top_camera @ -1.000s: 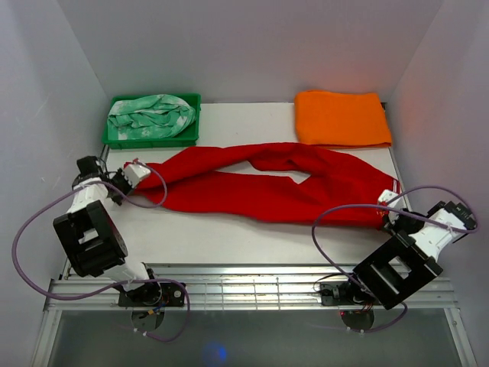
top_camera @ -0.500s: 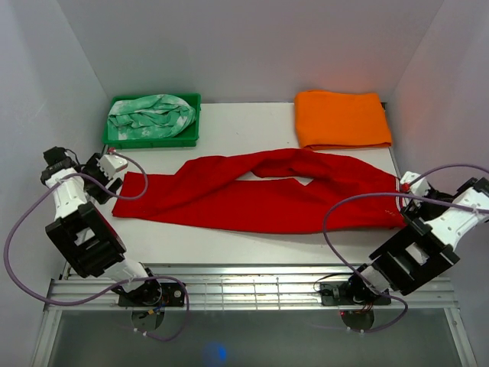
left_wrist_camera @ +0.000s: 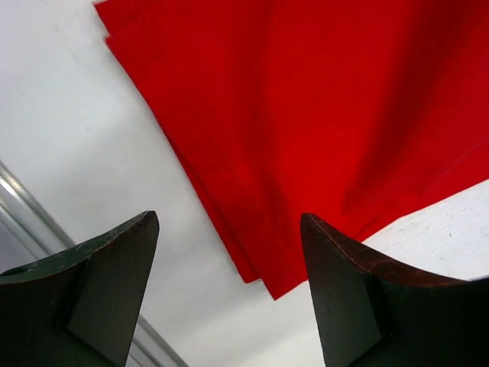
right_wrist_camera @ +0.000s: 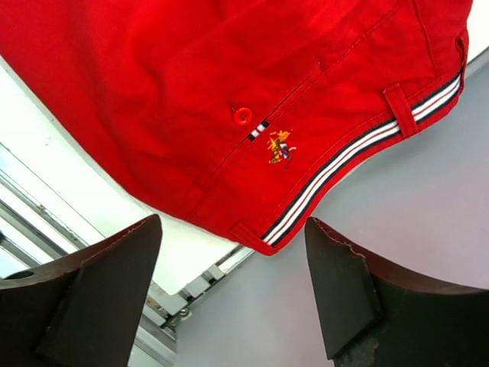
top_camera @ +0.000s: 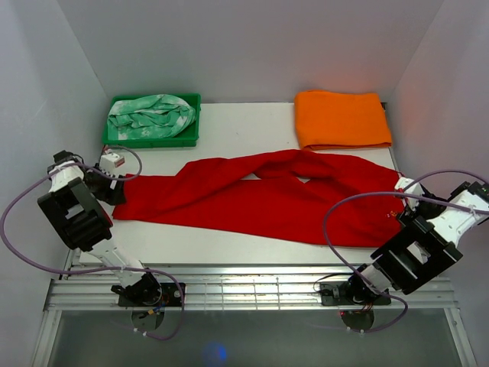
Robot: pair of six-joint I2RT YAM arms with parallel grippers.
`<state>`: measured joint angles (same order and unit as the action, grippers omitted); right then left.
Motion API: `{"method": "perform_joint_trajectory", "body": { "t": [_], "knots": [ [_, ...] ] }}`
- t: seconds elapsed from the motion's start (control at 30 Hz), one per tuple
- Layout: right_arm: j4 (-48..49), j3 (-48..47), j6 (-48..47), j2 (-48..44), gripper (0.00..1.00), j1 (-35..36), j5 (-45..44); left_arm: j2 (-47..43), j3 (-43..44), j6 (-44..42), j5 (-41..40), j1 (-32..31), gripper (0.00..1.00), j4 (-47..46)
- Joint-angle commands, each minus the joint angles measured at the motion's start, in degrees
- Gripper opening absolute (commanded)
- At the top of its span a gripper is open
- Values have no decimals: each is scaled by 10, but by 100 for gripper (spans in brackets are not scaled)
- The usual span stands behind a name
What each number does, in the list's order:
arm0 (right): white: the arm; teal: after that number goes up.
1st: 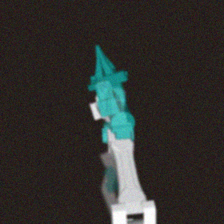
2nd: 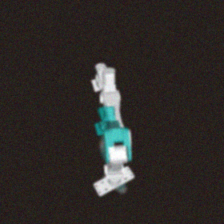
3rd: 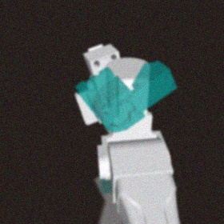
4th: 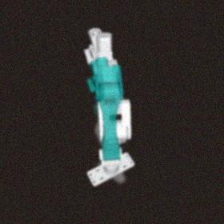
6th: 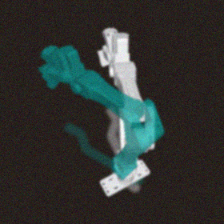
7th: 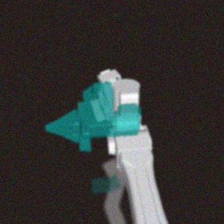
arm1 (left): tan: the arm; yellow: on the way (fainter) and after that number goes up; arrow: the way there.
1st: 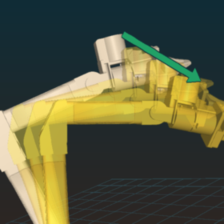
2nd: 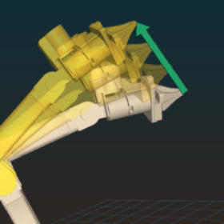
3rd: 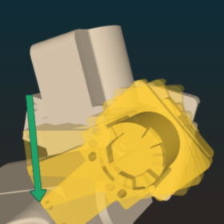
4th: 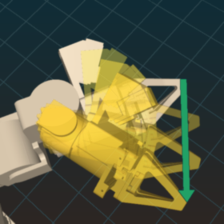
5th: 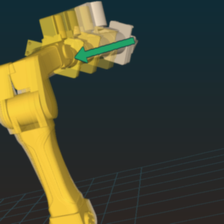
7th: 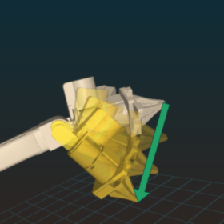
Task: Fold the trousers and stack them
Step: Flatten the trousers out
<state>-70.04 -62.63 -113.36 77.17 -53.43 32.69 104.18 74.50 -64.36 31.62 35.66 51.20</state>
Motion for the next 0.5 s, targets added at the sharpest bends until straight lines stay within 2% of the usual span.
{"method": "perform_joint_trajectory", "body": {
  "t": [0.0, 0.17, 0.2, 0.3, 0.33, 0.47],
  "knots": [
    [4, 9, -47, -3, 79, 35, -20, -21, -35, 16, -27, -2, 86, 13],
    [140, 132, 87, -52, 76, 113, -81, -11, -80, 51, -61, -2, 83, -47],
    [152, 145, 100, -53, 75, 122, -88, 5, -81, 61, -78, -5, 77, -51],
    [198, 180, 137, -42, 74, 149, -121, 24, -98, 61, -107, -4, 67, -60],
    [212, 186, 140, -30, 73, 154, -133, 27, -107, 57, -130, -4, 58, -66],
    [243, 186, 129, 11, 71, 156, -194, 7, -163, 12, -168, 13, 35, -58]
  ]
}}
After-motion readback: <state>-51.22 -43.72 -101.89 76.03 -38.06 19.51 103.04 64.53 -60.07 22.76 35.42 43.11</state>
